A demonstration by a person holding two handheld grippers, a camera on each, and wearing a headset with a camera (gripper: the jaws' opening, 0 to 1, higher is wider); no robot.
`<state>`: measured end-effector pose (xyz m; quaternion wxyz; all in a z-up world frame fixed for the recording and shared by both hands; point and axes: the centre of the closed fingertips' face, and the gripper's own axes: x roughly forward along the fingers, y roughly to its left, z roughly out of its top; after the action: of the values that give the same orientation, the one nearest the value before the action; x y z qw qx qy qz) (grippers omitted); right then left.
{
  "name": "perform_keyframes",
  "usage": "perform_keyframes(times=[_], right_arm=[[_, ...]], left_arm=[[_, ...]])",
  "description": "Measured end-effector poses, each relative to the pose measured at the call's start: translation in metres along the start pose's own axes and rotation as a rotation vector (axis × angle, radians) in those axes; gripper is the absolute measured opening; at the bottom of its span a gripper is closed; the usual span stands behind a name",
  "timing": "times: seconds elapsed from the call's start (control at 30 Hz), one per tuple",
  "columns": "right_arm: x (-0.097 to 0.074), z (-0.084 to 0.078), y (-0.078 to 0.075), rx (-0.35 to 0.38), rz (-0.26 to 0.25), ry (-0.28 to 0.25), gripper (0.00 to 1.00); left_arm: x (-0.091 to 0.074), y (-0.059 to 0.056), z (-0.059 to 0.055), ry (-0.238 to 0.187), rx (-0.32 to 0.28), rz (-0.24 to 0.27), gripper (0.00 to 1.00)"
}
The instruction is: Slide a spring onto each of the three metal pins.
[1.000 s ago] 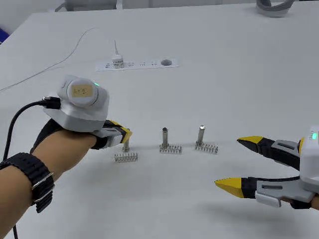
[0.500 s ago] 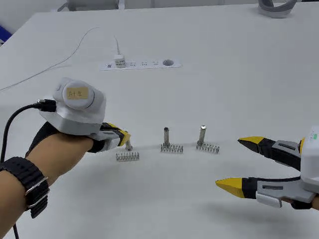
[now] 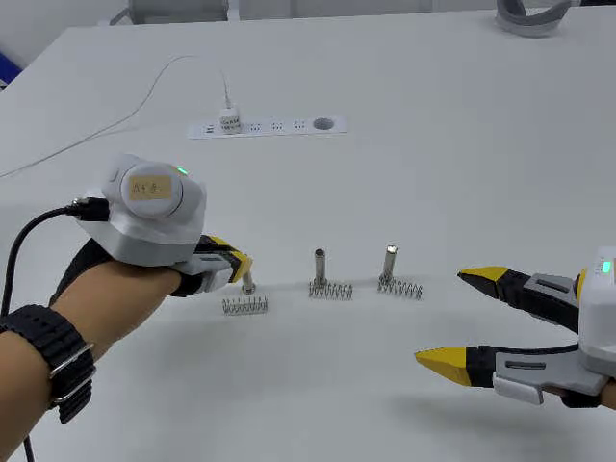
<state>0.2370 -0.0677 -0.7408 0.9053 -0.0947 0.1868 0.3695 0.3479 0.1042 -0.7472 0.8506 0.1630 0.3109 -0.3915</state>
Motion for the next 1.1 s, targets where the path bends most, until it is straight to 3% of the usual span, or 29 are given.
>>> perform_keyframes(times=[0.4,0.7,1.1], right_arm=[[0.000,0.000,0.000,-0.005,0.002,0.002,0.67],[0.000,0.000,0.000,-0.005,0.004,0.001,0.67],[0.000,-0.001,0.000,-0.001,0.005,0.002,0.67]], left_arm=[[-0.004,0.000,0.006,-0.031,0.008,0.003,0.12],[-0.012,0.004,0.015,-0.095,0.007,0.005,0.16],[-0.023,0.000,0.021,-0.177,0.009,-0.017,0.26]])
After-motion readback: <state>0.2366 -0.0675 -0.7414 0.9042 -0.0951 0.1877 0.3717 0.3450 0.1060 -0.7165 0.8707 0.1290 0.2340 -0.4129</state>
